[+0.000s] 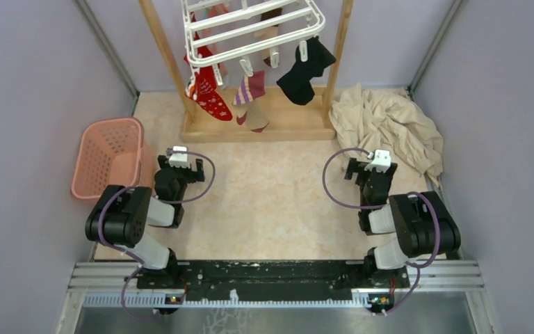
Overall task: Remove the socks clipped to the hanger
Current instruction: Move the bin to the center of the board.
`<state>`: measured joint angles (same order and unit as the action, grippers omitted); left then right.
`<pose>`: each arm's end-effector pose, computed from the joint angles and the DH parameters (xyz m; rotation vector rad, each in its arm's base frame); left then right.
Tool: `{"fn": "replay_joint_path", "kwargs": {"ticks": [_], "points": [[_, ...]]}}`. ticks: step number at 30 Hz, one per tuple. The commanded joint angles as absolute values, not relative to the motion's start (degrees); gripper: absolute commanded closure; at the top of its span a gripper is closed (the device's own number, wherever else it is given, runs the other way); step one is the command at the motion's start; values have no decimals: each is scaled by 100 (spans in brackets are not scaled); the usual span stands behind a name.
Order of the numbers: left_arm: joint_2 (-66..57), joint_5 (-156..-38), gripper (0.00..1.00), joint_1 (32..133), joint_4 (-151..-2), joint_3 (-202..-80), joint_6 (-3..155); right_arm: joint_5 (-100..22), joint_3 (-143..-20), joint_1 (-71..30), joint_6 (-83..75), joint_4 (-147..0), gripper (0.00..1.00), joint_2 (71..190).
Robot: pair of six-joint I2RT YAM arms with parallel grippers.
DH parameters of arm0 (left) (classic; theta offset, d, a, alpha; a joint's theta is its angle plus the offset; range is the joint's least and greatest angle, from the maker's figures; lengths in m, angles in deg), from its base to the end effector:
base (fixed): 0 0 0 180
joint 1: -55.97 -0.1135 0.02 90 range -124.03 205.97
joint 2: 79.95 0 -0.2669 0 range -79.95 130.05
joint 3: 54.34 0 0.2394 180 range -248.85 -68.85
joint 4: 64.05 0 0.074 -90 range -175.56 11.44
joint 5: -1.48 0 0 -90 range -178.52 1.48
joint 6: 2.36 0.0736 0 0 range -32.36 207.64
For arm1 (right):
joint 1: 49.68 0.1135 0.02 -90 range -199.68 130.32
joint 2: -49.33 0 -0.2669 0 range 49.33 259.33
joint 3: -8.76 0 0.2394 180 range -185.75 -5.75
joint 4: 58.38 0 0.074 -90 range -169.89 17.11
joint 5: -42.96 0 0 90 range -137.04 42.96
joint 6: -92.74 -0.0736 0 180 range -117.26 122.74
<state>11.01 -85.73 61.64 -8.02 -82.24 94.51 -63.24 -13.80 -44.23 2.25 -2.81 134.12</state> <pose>0.2783 -0.0240 0.1489 0.1487 1.6871 0.0569 0.2518 0.0034 0.1507 0.1392 1.6792 -0.1605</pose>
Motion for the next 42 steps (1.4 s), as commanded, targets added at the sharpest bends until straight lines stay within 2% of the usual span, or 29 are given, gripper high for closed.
{"fn": "replay_joint_path", "kwargs": {"ticks": [1, 16, 18, 20, 23, 25, 28, 33, 35, 39, 42], "points": [[1092, -8588, 1, 6125, -693, -8318, 9375, -6277, -1559, -4459, 248, -82, 2, 13322], [1073, -8571, 1, 6125, -647, -8285, 9382, -6277, -1540, -4459, 243, -43, 2, 13324], [1017, -8551, 1, 6131, -470, -8226, 9431, -5897, -1425, -4459, 471, 125, 2, 13291], [677, -8445, 1, 6226, -962, -8289, 9529, -5601, -1379, -4459, 624, 214, 2, 13281], [225, -8458, 1, 6372, -1680, -8427, 9623, -6281, -1469, -4456, 369, -133, 2, 13006], [-9, -8525, 1, 6423, -1878, -8437, 9669, -6890, -1528, -4459, 113, -763, 2, 12378], [-753, -8502, 1, 6716, -2889, -8601, 9616, -7573, -2019, -4454, -206, -2595, 2, 11428], [-1589, -7837, 1, 7941, -3908, -8986, 9845, -7063, -2643, -4453, -145, -4156, 2, 10194], [-1755, -7764, 1, 8221, -4440, -9241, 9810, -7109, -2945, -4459, -629, -4940, 2, 9715], [-2055, -8057, 1, 8496, -5502, -9829, 9212, -6887, -3906, -4459, -1311, -6863, 2, 9189], [-2254, -8460, 1, 8618, -6253, -10424, 8490, -6000, -4445, -4457, -1694, -7819, 2, 8947]]}}
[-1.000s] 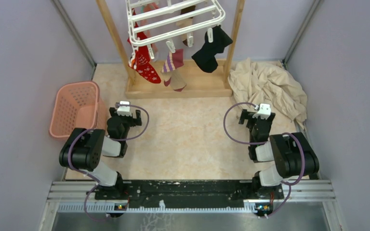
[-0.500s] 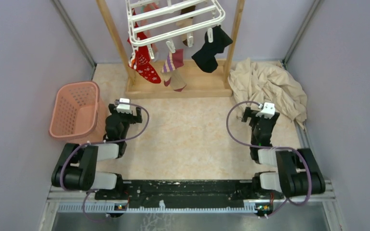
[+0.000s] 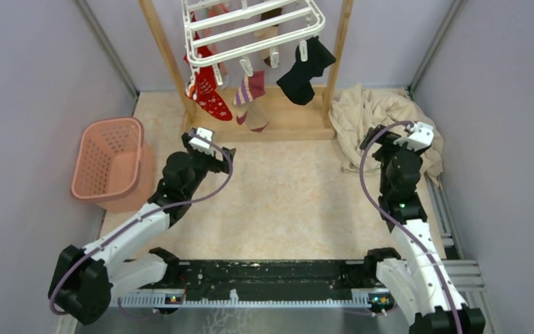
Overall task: Remove the socks clipped to the hanger
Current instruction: Move the bin to the center of the board.
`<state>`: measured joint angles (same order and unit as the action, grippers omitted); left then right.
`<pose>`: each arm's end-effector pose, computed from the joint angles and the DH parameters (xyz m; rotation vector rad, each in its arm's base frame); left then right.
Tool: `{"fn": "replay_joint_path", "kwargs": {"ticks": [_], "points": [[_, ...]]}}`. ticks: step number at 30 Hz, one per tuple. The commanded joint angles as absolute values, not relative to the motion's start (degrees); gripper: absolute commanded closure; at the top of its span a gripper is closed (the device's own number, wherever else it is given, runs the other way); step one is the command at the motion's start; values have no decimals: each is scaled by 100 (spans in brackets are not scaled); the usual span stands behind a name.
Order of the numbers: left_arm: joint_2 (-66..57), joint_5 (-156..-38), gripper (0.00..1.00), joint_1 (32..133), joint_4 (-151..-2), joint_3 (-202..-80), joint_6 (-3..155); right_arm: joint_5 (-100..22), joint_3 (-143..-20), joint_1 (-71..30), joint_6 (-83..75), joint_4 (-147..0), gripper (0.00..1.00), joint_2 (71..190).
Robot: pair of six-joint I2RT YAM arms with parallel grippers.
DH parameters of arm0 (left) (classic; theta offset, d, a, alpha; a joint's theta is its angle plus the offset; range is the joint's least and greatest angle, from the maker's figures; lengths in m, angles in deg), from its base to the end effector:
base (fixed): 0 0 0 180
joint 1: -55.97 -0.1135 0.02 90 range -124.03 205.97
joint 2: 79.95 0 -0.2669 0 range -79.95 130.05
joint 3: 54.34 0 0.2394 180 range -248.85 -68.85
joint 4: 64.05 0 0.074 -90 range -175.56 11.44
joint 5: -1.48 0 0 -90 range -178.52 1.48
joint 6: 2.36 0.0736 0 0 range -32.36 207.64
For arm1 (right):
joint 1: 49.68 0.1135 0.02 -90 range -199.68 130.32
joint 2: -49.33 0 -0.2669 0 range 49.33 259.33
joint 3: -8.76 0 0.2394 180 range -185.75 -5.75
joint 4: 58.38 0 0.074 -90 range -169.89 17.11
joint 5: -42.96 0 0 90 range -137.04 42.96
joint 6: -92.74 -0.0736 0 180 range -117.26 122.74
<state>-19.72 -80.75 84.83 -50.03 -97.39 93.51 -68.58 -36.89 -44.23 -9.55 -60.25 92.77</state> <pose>0.2350 -0.1182 0.2664 0.3855 1.5828 -0.1984 0.2095 -0.0072 0.3071 0.3854 1.5173 -0.0505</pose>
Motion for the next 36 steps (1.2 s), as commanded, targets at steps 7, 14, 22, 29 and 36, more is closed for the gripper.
{"fn": "replay_joint_path", "kwargs": {"ticks": [7, 14, 22, 29, 36], "points": [[-2386, -9351, 1, 8674, -7827, -11777, 7667, -3441, -4027, -4458, -2621, -7695, 1, 7910], [-2526, -10118, 1, 8681, -8357, -12395, 7242, -1887, -3896, -4458, -3494, -7342, 2, 7830], [-2731, -8414, 1, 8645, -9366, -12367, 6278, -2063, -4275, -4458, -3790, -7779, 2, 8500], [-2224, -9133, 1, 8589, -9470, -12456, 6595, -2515, -5509, -4456, -3030, -8951, 2, 9380], [-1899, -9402, 1, 8587, -9326, -12609, 6587, -3581, -6211, -4271, -2190, -9842, 6, 9610]]}}
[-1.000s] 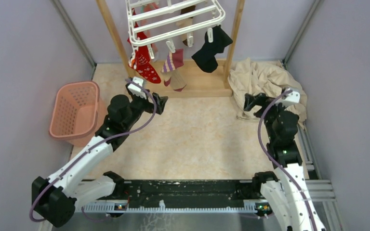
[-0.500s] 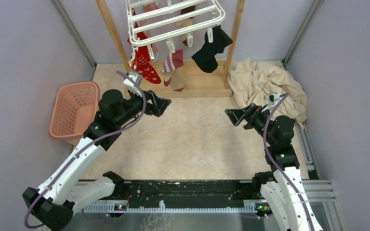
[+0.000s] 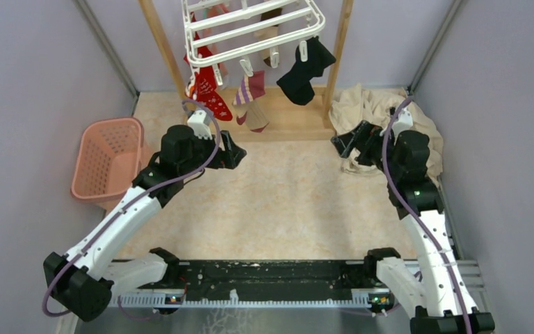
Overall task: Remove the socks clipped to the hanger
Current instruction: Move the bin to the center of the board.
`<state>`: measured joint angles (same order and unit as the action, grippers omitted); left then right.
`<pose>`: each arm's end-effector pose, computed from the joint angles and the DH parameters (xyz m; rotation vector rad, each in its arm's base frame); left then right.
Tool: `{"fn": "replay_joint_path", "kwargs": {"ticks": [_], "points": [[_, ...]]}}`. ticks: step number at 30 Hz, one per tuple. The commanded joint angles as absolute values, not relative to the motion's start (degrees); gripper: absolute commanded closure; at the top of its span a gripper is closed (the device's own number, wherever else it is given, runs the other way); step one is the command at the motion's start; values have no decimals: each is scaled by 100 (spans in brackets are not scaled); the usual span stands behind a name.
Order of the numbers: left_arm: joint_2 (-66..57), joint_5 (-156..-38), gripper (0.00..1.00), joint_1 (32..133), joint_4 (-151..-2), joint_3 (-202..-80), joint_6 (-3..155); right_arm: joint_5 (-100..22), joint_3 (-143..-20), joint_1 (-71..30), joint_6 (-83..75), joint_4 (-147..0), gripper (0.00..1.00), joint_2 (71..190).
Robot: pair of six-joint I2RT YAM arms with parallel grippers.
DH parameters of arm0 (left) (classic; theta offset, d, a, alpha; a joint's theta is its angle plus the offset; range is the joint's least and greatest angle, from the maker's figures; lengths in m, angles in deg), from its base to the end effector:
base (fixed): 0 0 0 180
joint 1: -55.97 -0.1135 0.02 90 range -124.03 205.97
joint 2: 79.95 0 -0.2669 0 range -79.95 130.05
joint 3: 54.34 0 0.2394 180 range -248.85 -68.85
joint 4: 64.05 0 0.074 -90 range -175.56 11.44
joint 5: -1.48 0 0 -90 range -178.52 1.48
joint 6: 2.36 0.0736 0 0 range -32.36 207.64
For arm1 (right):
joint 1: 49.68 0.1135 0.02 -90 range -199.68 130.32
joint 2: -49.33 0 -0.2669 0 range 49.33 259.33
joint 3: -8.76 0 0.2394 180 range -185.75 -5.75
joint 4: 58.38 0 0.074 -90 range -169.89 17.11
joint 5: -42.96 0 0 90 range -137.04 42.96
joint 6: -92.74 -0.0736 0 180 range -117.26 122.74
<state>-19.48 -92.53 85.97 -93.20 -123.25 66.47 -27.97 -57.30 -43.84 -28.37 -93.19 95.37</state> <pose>0.2253 -0.1360 0.3287 0.2010 1.9788 -0.6561 0.1950 0.0441 0.3509 0.1726 1.8734 0.7527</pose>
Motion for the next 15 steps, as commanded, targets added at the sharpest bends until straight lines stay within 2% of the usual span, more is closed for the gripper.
{"fn": "replay_joint_path", "kwargs": {"ticks": [1, 3, 5, 12, 15], "points": [[-1854, -9430, 1, 8590, -9358, -12676, 6589, -3731, -6243, -4225, -2087, -9880, 11, 9646], [-1822, -9566, 1, 8602, -9333, -12724, 6600, -3961, -6280, -4150, -1957, -9858, 18, 9718], [-1881, -9772, 1, 8595, -9219, -12697, 6608, -4151, -6312, -4040, -1871, -9798, 20, 9835], [-1886, -10353, 1, 8611, -9939, -12771, 6514, -4687, -6104, -3606, -1581, -9594, 18, 10174], [-2145, -10535, 1, 8646, -9751, -12308, 6570, -4636, -5815, -3604, -1604, -9461, 18, 10242]]}}
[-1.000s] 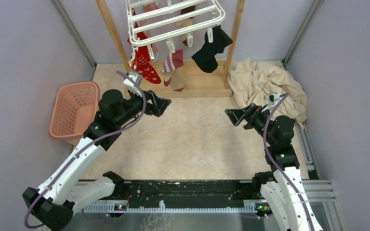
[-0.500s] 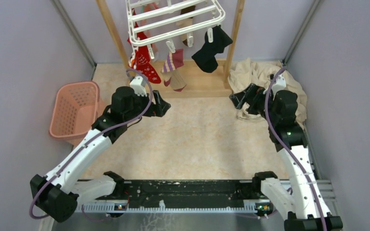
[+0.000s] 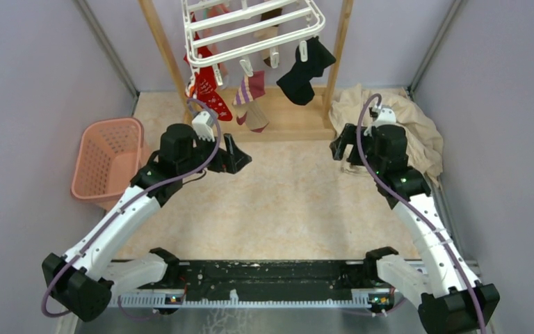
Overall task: Remove the socks clipped to the hanger
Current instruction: Move the bin to the center of the board.
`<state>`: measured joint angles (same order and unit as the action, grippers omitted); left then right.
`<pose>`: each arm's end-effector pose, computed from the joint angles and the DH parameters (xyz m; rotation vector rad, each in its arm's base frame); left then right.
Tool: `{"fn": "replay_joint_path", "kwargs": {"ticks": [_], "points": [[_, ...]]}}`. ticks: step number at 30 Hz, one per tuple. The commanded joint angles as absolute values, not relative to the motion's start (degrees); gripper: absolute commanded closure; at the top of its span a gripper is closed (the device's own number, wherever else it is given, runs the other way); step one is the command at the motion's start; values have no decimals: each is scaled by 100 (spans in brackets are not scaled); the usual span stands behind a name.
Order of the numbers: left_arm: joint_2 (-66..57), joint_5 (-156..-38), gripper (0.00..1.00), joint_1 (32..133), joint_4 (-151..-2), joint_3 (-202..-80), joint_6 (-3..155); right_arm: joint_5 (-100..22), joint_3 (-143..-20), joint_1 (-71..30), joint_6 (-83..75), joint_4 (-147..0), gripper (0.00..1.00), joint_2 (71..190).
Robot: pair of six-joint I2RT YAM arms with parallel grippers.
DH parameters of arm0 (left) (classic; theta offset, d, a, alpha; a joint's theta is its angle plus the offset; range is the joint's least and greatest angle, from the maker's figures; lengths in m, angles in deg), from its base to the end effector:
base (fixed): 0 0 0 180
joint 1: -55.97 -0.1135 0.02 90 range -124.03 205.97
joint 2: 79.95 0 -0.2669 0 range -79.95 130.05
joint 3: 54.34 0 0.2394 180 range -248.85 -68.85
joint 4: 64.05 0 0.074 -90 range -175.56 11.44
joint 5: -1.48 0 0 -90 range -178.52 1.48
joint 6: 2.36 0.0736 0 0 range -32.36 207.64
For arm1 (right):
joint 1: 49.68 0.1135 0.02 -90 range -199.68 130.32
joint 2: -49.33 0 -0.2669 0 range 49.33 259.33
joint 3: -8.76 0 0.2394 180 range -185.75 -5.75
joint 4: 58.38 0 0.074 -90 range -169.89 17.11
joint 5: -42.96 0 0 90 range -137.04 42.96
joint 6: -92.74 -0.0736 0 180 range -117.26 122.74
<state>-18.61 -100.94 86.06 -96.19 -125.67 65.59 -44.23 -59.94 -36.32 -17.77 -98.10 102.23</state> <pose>0.2195 -0.1455 0.3342 0.2907 2.0160 -0.7990 0.2173 0.0553 0.3317 0.0935 2.0113 0.4286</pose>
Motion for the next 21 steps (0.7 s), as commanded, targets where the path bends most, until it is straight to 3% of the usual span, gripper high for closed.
{"fn": "replay_joint_path", "kwargs": {"ticks": [1, 5, 9, 12, 17, 21], "points": [[-2250, -10421, 1, 8647, -9698, -12174, 6562, -4574, -5726, -3592, -1612, -9410, 18, 10270], [-2544, -9198, 1, 8643, -9937, -11940, 6386, -4660, -5581, -3196, -1521, -9372, 18, 10579], [-2466, -7095, 1, 8617, -10875, -12334, 5862, -5117, -5642, -2313, -1392, -9318, 18, 11010], [-2228, -6215, 1, 8544, -11260, -12650, 5690, -5056, -5683, -1987, -1520, -9238, 18, 11309], [-1439, -5046, 1, 8037, -11981, -13158, 5334, -4897, -5643, -1757, -1632, -9127, 18, 11488], [-1337, -5410, 1, 7000, -11396, -12825, 5632, -4778, -5533, -1669, -1618, -9094, 18, 11442]]}}
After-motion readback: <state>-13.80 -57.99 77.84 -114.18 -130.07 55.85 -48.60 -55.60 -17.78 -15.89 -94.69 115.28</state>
